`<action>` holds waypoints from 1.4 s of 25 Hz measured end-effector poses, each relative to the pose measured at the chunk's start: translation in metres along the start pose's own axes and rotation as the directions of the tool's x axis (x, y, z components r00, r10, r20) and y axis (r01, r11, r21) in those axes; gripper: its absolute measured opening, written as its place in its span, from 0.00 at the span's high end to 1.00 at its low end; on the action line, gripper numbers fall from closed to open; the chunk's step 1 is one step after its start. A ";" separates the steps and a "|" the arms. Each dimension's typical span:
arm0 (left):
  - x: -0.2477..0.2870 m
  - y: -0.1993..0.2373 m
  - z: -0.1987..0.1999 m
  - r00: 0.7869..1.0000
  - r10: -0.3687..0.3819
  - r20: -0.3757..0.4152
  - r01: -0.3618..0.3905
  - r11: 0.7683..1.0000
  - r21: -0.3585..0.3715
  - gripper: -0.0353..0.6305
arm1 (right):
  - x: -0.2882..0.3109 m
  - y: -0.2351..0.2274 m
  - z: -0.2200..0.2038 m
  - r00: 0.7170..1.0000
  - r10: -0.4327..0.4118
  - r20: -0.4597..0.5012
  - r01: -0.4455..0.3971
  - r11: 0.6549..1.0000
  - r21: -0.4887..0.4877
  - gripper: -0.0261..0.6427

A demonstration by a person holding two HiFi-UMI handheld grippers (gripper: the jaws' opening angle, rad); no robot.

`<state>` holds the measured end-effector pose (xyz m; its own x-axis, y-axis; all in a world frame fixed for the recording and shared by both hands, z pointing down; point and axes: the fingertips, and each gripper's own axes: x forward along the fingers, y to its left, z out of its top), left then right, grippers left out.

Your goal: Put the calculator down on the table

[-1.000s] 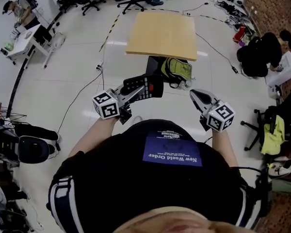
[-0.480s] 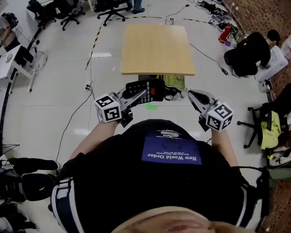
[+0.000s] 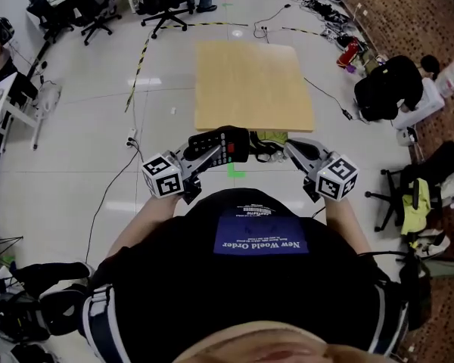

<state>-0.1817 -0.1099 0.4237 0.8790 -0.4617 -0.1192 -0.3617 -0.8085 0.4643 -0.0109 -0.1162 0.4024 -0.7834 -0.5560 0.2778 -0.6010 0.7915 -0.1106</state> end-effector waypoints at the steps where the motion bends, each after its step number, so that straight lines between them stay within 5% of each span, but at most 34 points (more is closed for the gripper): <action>1: -0.001 0.006 0.001 1.000 0.009 0.006 -0.009 1.000 -0.008 0.82 | 0.005 -0.007 0.003 1.000 0.002 -0.003 -0.002 1.000 0.000 0.98; 9: 0.014 0.057 0.006 0.994 0.111 0.003 -0.111 0.993 -0.028 0.82 | 0.051 -0.061 0.007 0.996 0.085 0.000 -0.085 0.996 0.004 0.98; 20: 0.156 0.117 0.050 0.960 0.272 0.065 -0.275 0.961 0.037 0.82 | 0.070 -0.237 0.053 0.972 0.233 0.020 -0.230 0.969 -0.095 0.98; 27: 0.230 0.141 0.049 0.959 0.284 0.001 -0.284 0.959 -0.001 0.82 | 0.076 -0.313 0.037 0.966 0.259 0.020 -0.259 0.966 -0.028 0.98; 35: 0.248 0.196 0.046 0.971 0.233 -0.055 -0.235 0.971 -0.039 0.82 | 0.108 -0.335 0.020 0.975 0.219 -0.023 -0.219 0.975 0.022 0.98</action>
<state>-0.0486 -0.3997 0.4450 0.7862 -0.6166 0.0405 -0.5458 -0.6623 0.5133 0.1027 -0.4467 0.4501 -0.8923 -0.3627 0.2687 -0.4182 0.8883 -0.1896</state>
